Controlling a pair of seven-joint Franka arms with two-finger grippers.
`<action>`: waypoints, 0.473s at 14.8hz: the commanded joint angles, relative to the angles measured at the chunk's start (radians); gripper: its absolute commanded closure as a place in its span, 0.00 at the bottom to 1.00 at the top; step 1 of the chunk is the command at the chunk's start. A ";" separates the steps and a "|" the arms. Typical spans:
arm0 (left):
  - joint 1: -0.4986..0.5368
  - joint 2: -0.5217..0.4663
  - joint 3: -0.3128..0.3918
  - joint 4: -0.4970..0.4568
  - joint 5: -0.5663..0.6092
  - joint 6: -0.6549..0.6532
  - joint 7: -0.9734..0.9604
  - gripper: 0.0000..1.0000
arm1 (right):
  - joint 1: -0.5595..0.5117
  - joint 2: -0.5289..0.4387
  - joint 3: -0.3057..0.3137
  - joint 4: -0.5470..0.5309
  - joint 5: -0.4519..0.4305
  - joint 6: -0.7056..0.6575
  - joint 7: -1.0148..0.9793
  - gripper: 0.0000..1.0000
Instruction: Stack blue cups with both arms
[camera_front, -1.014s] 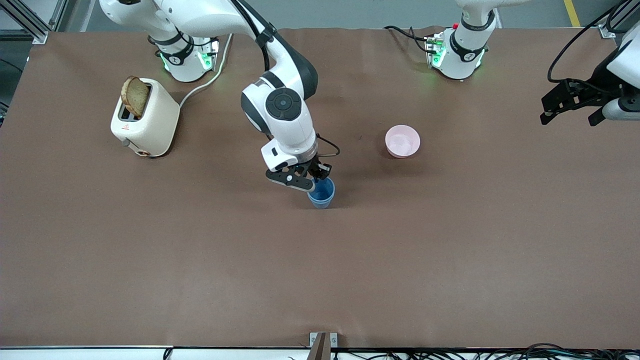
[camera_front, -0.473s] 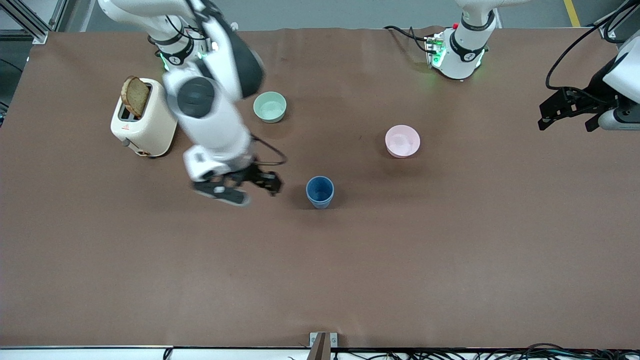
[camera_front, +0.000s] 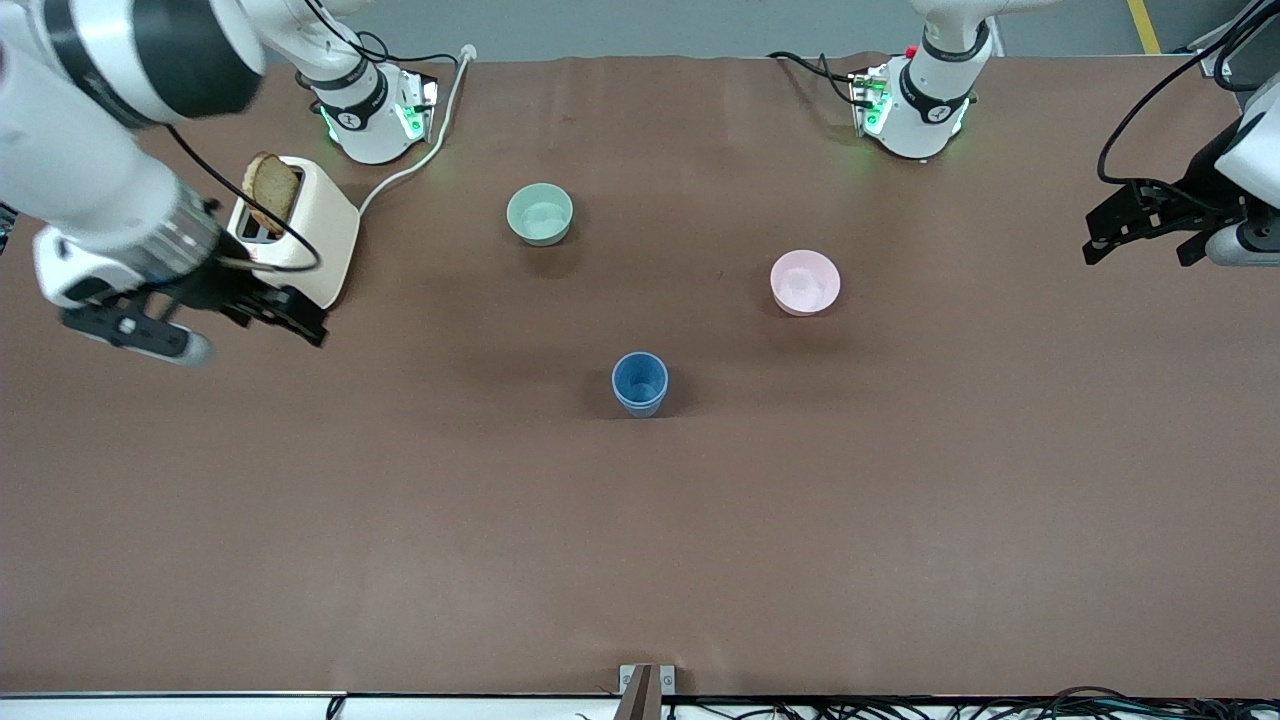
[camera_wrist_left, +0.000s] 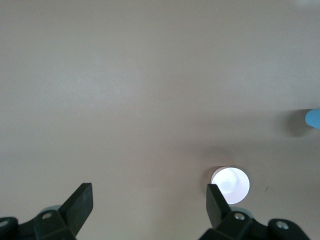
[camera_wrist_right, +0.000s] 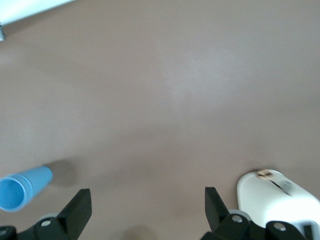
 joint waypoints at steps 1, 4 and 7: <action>0.014 0.002 -0.007 0.017 0.014 -0.004 -0.002 0.00 | -0.086 -0.088 0.021 -0.030 -0.008 -0.076 -0.082 0.00; 0.016 0.001 -0.007 0.021 0.015 -0.007 0.002 0.00 | -0.165 -0.084 0.015 0.091 -0.008 -0.210 -0.276 0.00; 0.017 0.004 -0.007 0.021 0.046 0.002 0.013 0.00 | -0.209 -0.072 0.015 0.207 -0.008 -0.331 -0.415 0.00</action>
